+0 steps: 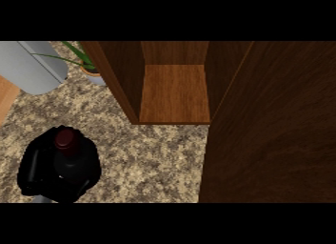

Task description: Pick up the wine, place it into the cabinet and close the cabinet

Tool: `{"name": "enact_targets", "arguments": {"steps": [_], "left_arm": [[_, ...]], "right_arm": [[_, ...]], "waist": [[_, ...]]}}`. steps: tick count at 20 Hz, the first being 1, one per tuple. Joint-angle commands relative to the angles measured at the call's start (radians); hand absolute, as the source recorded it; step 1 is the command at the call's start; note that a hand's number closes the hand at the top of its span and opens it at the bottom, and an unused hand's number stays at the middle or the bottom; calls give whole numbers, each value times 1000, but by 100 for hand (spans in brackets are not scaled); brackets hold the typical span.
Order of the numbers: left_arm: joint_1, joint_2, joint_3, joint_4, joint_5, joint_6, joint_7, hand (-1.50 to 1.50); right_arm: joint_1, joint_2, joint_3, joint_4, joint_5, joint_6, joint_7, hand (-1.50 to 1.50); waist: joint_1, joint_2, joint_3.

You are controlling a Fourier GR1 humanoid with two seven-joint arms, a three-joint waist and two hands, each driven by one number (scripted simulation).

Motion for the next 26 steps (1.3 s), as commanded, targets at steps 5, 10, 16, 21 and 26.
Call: {"name": "enact_targets", "arguments": {"steps": [5,10,16,21,26], "left_arm": [[-13,-78,-135,-247,-89,152,251,150],[-76,-126,-225,-352,-112,206,400,150],[-295,-165,-336,-227,-147,424,453,150],[-342,-166,-395,-266,-143,513,507,150],[-500,-167,-474,-92,-154,678,446,150]], "right_arm": [[7,19,41,-86,-11,-25,37,-150],[74,20,21,-110,-55,-3,18,-150],[6,2,-26,-103,-80,-8,40,-150],[28,-10,-56,-129,-119,12,55,-150],[60,-25,-94,-112,-174,50,28,-150]], "waist": [[-1,1,0],[-5,0,0],[-16,2,0],[-10,1,0],[-24,3,0]]}}
